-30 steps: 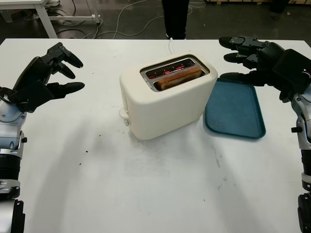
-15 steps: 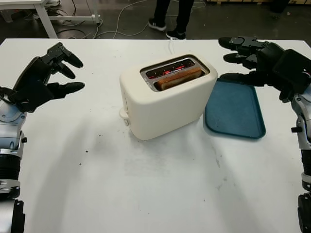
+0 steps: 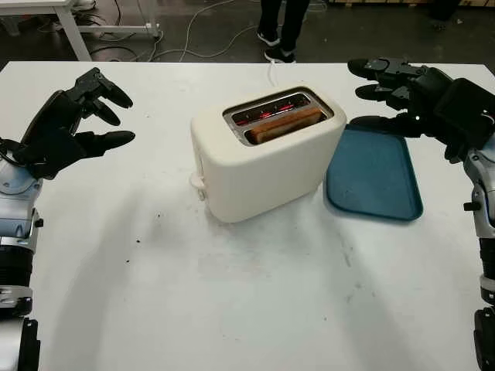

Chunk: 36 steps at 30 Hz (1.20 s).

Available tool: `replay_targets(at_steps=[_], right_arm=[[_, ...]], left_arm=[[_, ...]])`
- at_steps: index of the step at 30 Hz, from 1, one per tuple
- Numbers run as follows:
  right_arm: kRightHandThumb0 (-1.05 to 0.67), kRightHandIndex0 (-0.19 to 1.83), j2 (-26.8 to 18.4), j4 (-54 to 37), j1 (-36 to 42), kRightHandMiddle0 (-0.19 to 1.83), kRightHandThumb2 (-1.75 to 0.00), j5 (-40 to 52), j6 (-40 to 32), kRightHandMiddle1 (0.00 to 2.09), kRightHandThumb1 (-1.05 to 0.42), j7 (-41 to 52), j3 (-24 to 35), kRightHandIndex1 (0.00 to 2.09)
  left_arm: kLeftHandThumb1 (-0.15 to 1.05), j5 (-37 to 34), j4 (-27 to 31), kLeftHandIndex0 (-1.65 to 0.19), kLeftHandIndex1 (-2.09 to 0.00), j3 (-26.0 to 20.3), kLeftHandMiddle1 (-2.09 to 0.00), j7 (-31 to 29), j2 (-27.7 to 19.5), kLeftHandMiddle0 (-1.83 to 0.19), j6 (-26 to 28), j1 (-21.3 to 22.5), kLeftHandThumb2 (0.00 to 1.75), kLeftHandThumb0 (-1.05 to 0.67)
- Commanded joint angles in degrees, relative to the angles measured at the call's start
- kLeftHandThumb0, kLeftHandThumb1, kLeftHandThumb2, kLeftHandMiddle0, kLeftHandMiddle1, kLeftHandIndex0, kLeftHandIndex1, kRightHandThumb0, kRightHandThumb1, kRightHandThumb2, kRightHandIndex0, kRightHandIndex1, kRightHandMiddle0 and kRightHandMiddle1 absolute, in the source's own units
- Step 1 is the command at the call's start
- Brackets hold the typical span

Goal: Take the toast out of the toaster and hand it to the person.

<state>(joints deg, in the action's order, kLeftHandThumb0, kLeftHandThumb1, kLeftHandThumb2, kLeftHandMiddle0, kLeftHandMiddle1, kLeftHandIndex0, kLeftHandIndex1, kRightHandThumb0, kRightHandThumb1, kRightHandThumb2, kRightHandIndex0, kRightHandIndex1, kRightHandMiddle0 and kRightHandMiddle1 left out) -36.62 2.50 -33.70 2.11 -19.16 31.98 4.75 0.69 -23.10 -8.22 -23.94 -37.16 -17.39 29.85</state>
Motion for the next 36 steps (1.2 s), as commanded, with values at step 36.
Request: replay_targets(at_steps=[36], right_arm=[[-0.65, 0.0, 0.37, -0.56, -0.75, 0.29, 0.0, 1.32, -0.94, 0.01, -0.79, 0.2, 0.52, 0.56]], left_arm=[[0.92, 0.11, 0.13, -0.08, -1.55, -0.29, -1.64, 0.42, 0.16, -0.11, -0.95, 0.13, 0.24, -1.05]])
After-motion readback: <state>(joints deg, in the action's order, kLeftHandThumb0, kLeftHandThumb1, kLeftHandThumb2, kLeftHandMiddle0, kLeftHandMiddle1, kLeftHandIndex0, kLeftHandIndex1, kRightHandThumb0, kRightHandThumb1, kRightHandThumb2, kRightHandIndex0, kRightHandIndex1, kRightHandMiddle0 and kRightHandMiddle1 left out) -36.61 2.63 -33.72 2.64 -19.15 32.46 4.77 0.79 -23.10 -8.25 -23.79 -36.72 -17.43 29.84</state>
